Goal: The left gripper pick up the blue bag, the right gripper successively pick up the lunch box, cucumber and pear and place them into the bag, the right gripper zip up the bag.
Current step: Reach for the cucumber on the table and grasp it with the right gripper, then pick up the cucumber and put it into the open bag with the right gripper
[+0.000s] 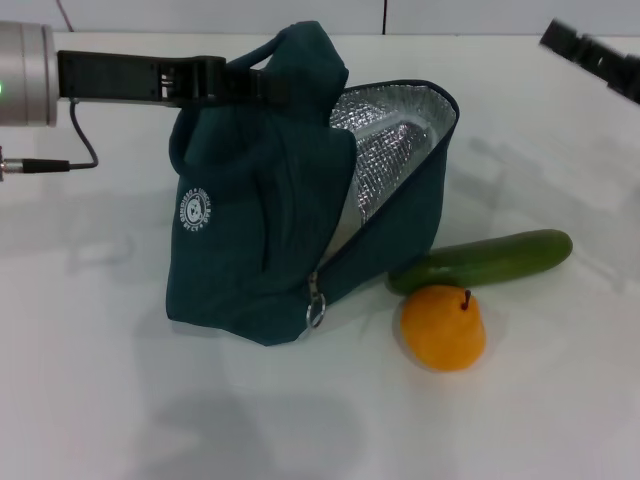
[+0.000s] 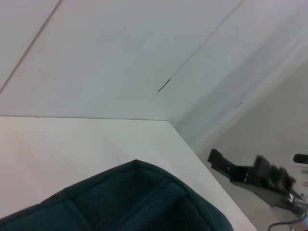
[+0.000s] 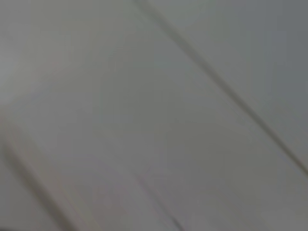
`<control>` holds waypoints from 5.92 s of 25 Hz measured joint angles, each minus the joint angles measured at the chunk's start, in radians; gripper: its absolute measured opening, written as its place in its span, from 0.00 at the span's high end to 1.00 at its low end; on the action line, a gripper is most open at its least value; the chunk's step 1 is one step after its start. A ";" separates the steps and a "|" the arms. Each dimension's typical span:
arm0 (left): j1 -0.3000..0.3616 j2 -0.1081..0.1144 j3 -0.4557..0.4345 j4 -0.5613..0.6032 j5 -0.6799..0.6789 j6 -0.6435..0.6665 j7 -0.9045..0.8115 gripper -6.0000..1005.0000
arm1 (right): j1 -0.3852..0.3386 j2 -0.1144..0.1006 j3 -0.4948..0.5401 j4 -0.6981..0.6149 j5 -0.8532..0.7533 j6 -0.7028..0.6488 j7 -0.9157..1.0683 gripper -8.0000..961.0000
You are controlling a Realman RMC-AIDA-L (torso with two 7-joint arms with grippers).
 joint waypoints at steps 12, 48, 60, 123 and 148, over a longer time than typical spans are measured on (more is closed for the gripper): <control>0.008 -0.004 -0.019 -0.016 -0.001 0.002 0.012 0.94 | 0.039 -0.103 -0.046 -0.325 -0.498 -0.038 -0.013 0.09; -0.037 -0.010 -0.014 -0.066 -0.001 -0.001 0.033 0.95 | 0.419 0.059 -0.340 -0.637 -1.424 -0.196 0.037 0.10; -0.040 -0.011 -0.014 -0.068 -0.001 -0.002 0.037 0.95 | 0.435 0.063 -0.409 -0.528 -1.346 -0.106 0.007 0.14; -0.037 -0.018 -0.019 -0.077 -0.012 -0.004 0.051 0.95 | 0.349 0.052 -0.435 -0.526 -1.384 -0.047 0.078 0.41; -0.028 -0.022 -0.019 -0.077 -0.030 0.000 0.062 0.94 | 0.158 0.048 0.099 -0.853 -1.237 -0.175 0.094 0.43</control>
